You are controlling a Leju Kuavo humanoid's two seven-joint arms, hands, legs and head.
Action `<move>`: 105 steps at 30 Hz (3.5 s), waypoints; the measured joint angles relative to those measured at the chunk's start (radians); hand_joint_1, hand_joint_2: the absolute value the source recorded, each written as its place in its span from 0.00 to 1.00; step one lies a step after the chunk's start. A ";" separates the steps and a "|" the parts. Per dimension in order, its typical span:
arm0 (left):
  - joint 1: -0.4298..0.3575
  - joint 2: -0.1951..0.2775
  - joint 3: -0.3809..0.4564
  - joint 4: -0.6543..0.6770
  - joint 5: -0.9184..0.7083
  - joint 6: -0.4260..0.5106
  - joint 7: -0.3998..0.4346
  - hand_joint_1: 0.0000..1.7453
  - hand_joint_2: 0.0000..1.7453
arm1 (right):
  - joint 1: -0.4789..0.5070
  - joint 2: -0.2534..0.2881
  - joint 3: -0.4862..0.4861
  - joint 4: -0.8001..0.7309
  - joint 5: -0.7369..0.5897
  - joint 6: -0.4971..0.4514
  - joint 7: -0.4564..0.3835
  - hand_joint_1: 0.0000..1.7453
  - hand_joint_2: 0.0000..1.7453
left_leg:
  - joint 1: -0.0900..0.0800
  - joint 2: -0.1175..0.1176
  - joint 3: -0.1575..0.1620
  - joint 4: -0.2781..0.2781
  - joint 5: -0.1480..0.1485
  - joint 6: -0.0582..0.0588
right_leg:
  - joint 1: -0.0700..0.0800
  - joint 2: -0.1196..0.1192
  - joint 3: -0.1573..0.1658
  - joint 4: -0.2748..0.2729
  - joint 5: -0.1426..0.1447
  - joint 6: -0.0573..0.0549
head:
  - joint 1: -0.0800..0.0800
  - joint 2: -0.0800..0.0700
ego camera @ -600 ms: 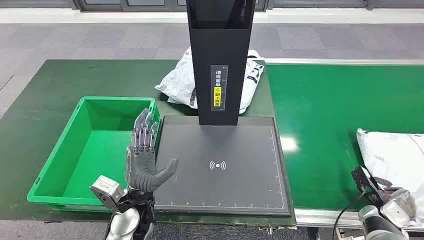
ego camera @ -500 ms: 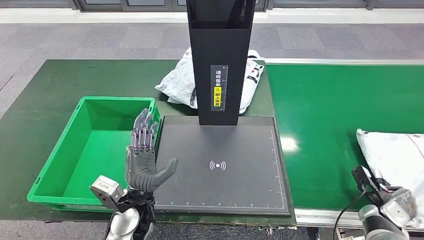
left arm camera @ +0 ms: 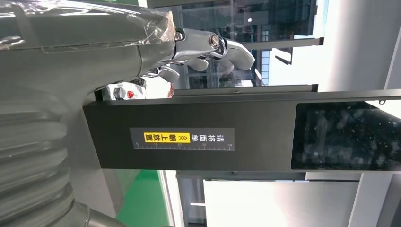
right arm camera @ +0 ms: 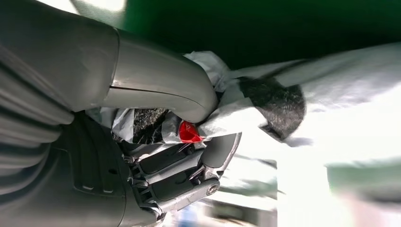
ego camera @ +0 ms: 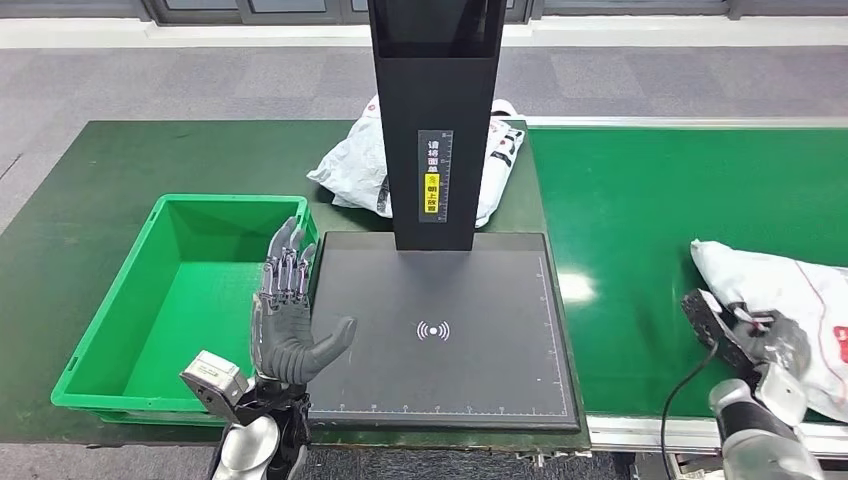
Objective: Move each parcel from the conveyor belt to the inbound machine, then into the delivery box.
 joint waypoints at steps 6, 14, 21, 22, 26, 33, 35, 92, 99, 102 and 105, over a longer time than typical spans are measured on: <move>0.000 0.000 0.002 -0.001 -0.007 0.003 0.000 0.00 1.00 | -0.002 0.212 0.058 -0.200 -0.117 0.069 -0.316 1.00 1.00 | 0.002 0.000 0.010 0.000 0.003 -0.003 | 0.004 0.001 0.000 0.000 0.001 -0.002 | 0.000 0.000; 0.001 0.000 0.011 0.003 -0.011 0.001 0.000 0.00 1.00 | 0.122 0.416 0.316 -0.497 -0.274 0.215 -0.405 1.00 1.00 | 0.005 -0.003 0.009 -0.001 0.003 -0.004 | 0.005 -0.002 -0.001 0.000 0.000 -0.003 | 0.000 0.000; 0.001 0.000 0.017 0.010 -0.012 -0.005 0.000 0.00 1.00 | 0.226 0.487 0.537 -0.671 -0.340 0.256 -0.395 1.00 1.00 | 0.004 -0.001 0.009 -0.001 0.002 -0.004 | 0.004 0.000 -0.002 0.000 0.000 -0.003 | 0.000 0.000; 0.001 0.000 0.018 0.010 -0.012 -0.005 0.000 0.00 1.00 | 0.233 0.491 0.563 -0.687 -0.348 0.259 -0.394 1.00 1.00 | 0.004 -0.001 0.009 -0.001 0.002 -0.004 | 0.004 0.000 -0.002 0.000 0.000 -0.003 | 0.000 0.000; 0.001 0.000 0.020 0.012 -0.012 -0.007 0.000 0.00 1.00 | 0.251 0.500 0.626 -0.732 -0.382 0.280 -0.405 1.00 1.00 | 0.004 -0.001 0.009 -0.001 0.002 -0.005 | 0.004 0.000 -0.002 0.000 0.000 -0.003 | 0.000 0.000; -0.002 -0.001 0.022 0.031 -0.011 -0.034 0.000 0.00 1.00 | 0.261 0.506 0.776 -0.771 -0.604 0.419 -0.511 1.00 1.00 | 0.004 0.000 0.009 -0.001 0.002 -0.005 | 0.005 0.002 -0.003 0.000 0.000 -0.003 | 0.000 0.000; -0.003 -0.001 0.022 0.038 -0.011 -0.037 0.000 0.00 1.00 | 0.260 0.507 0.823 -0.771 -0.633 0.434 -0.522 1.00 1.00 | 0.004 0.000 0.009 -0.001 0.002 -0.005 | 0.005 0.002 -0.003 0.000 0.000 -0.003 | 0.000 0.000; -0.408 -0.063 -0.165 0.820 -0.659 0.334 0.157 0.00 1.00 | 0.432 0.544 0.801 -1.572 -0.627 -0.143 -0.662 0.00 1.00 | 0.000 0.004 0.008 0.001 0.004 -0.001 | 0.000 0.003 -0.005 0.000 0.005 0.000 | 0.000 0.000; -0.468 -0.078 -0.197 1.002 -0.803 0.371 0.318 0.00 1.00 | 0.438 0.543 0.791 -1.617 -0.619 -0.142 -0.661 0.00 1.00 | 0.000 0.003 0.008 0.001 0.004 -0.001 | 0.000 0.003 -0.005 0.000 0.005 0.000 | 0.000 0.000; -0.491 -0.081 -0.231 1.049 -0.895 0.355 0.440 0.04 1.00 | 0.439 0.543 0.789 -1.622 -0.619 -0.142 -0.661 0.00 1.00 | 0.000 0.003 0.008 0.001 0.004 -0.001 | 0.000 0.003 -0.004 0.000 0.004 0.000 | 0.000 0.000; -0.517 -0.085 -0.278 1.082 -0.973 0.327 0.548 0.77 1.00 | 0.439 0.543 0.789 -1.626 -0.619 -0.142 -0.661 0.00 1.00 | 0.000 0.002 0.010 0.000 0.004 0.000 | 0.000 0.001 -0.001 0.000 0.004 0.001 | 0.000 0.000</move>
